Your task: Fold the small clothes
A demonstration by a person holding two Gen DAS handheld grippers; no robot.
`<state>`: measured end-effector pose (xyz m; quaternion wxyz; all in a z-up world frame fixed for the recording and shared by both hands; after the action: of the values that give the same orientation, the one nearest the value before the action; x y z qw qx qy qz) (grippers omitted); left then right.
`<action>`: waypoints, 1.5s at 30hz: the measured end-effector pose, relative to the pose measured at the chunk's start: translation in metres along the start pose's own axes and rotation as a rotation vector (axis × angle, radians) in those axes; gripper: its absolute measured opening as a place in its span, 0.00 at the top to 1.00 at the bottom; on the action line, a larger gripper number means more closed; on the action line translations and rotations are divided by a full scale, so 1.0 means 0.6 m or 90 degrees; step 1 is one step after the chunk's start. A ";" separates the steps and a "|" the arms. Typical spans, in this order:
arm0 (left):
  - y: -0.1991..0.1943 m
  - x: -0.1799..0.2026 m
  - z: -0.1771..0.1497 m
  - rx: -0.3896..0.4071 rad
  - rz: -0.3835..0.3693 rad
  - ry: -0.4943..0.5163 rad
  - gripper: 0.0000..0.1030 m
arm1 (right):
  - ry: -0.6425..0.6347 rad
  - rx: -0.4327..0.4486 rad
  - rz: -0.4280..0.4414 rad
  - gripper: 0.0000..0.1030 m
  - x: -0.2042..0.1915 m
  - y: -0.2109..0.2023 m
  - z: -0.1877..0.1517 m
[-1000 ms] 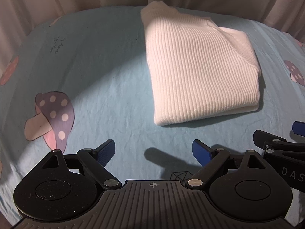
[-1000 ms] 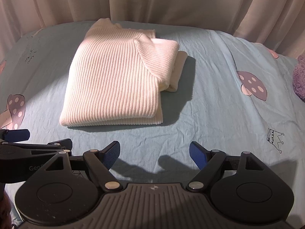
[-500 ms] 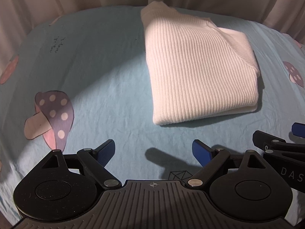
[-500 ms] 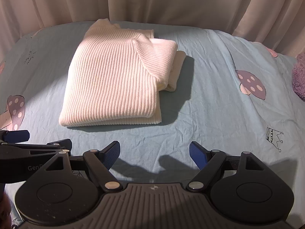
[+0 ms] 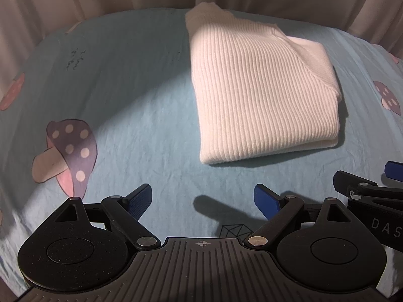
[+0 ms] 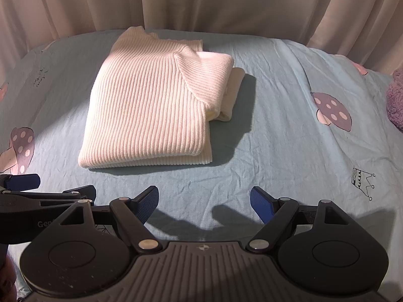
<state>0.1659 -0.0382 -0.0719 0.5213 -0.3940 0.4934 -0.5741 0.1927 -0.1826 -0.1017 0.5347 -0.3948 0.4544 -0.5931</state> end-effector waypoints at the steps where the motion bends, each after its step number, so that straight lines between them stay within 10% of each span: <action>1: 0.000 0.001 0.000 0.000 0.001 0.001 0.11 | 0.000 0.000 0.001 0.22 0.000 0.000 0.000; 45: -0.017 0.012 -0.005 0.005 -0.009 0.000 0.10 | 0.007 0.008 0.000 0.22 0.007 -0.012 -0.002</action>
<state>0.1600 -0.0451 -0.0629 0.5186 -0.3954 0.4882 -0.5800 0.1893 -0.1863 -0.0950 0.5348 -0.3876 0.4537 -0.5982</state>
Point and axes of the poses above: each gripper's, at about its wrist camera, not at the fingertips, and y roughly the way its jaws point, x to its right, z to its top, the point moved 7 cm from there along y, roughly the way its jaws point, and after that the axes turned 12 degrees about -x, right-handed, at the moved point
